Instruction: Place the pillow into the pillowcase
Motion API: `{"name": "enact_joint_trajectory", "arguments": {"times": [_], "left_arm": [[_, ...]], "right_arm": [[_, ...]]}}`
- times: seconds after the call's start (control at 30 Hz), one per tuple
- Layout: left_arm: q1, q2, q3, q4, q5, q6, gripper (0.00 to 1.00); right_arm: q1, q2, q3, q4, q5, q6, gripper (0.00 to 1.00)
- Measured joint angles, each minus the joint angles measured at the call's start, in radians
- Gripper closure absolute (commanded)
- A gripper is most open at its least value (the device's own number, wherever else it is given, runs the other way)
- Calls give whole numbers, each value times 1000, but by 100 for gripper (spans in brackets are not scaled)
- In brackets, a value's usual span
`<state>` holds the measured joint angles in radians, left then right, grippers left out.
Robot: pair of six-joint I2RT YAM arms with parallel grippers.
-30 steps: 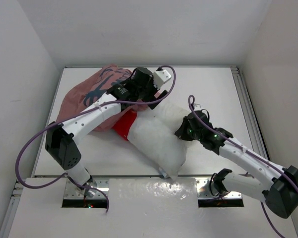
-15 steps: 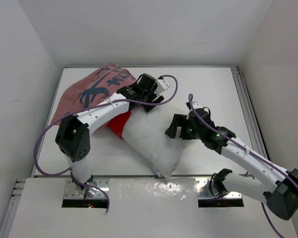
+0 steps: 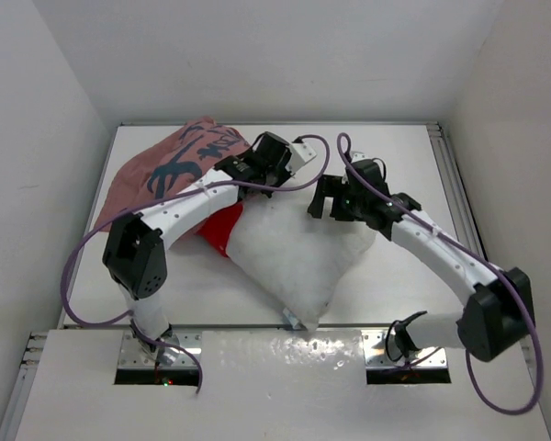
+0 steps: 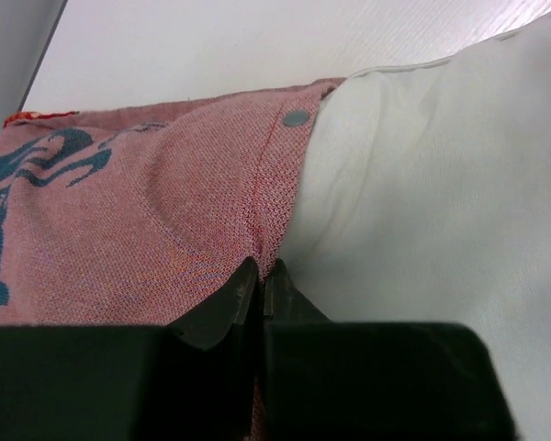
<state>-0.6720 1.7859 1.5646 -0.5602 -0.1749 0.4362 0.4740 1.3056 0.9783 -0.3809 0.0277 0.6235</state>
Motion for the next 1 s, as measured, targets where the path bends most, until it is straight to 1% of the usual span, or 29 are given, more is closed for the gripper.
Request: {"name": "enact_joint_trajectory", "arguments": {"times": [0.03,0.07,0.1,0.17,0.2,0.27,0.43,0.57,0.73,0.83,0.87,0.97,1.0], "left_arm": [[0,-7,5,-8,6,-1,100],[0,-14,10,-18,14,-3,100],[0,-21,17,-25,21,-5,100],[0,-34,38,-43,45,-16,100],[0,-38,48,-53,58,-19,100],[-4,-48,69,-66,83,-21,100],[-40,-78,97,-90,129,-7,100],[-100,-79,151,-153,166,5,100],[-156,-68,272,-250,236,17,100],[-187,-55,341,-285,267,29,100],[-196,-54,350,-290,271,32,98],[-210,-53,349,-299,271,39,98],[-211,-53,340,-295,271,39,98]], "right_arm": [[-7,29,0,3,-10,-1,8],[-10,58,0,7,-22,-2,14],[-12,87,-2,14,-40,-3,29],[-9,116,-24,60,-86,0,52],[-6,117,-39,83,-106,2,78],[2,100,-85,144,-151,19,100],[48,-8,-200,294,-240,91,100],[78,-114,-253,391,-259,143,100],[92,-225,-309,496,-227,219,100],[103,-285,-338,515,-179,244,100],[108,-298,-341,511,-163,245,82],[121,-320,-335,468,-124,233,49],[124,-323,-326,433,-113,220,34]]}}
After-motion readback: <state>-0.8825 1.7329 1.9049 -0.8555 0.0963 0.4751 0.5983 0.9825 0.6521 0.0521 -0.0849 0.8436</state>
